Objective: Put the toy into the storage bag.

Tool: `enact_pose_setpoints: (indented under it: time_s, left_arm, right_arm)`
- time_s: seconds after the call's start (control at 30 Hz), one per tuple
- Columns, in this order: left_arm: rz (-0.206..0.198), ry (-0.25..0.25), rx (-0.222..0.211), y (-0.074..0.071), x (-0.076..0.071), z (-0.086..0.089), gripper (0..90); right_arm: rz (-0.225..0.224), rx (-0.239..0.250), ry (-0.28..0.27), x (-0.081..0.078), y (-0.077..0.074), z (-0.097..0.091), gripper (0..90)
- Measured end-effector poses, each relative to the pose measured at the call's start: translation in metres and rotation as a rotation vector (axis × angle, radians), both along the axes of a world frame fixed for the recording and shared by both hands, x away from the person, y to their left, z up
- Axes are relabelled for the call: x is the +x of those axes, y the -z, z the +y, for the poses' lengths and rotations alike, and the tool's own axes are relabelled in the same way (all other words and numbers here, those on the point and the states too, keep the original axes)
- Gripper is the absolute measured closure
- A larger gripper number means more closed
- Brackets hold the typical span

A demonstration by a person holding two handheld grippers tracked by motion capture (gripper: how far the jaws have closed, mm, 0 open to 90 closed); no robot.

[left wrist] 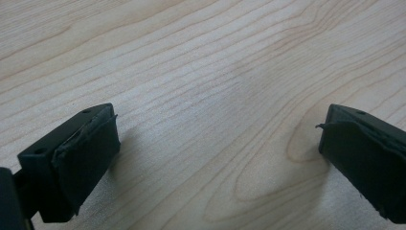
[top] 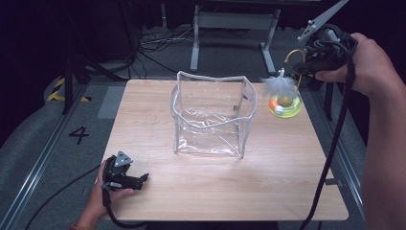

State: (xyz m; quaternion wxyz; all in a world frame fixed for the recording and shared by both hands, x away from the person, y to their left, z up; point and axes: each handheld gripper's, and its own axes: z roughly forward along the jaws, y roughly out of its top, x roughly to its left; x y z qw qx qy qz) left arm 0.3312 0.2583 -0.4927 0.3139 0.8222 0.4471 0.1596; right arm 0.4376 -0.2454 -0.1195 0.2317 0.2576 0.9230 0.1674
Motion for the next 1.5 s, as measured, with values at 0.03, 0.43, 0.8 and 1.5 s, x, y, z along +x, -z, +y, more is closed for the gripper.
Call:
enact_pose_setpoints:
  time_s: [0.03,0.43,0.8,1.5]
  left_arm:
    - [0.000,0.000,0.000,0.000,0.000,0.000,0.4]
    - [0.002,0.002,0.001,0.000,0.000,0.000,0.4]
    - [0.001,0.003,0.000,0.000,0.000,0.000,0.4]
    - [0.012,0.013,0.007,-0.001,0.000,0.001,0.2]
  right_arm:
    - [0.000,0.001,-0.003,0.001,-0.001,0.002,87.9]
    - [-0.002,-0.003,-0.024,0.009,-0.011,0.027,87.9]
    - [-0.009,-0.004,-0.066,0.014,-0.021,0.057,87.8]
    - [0.018,-0.001,-0.127,0.037,0.001,0.112,87.8]
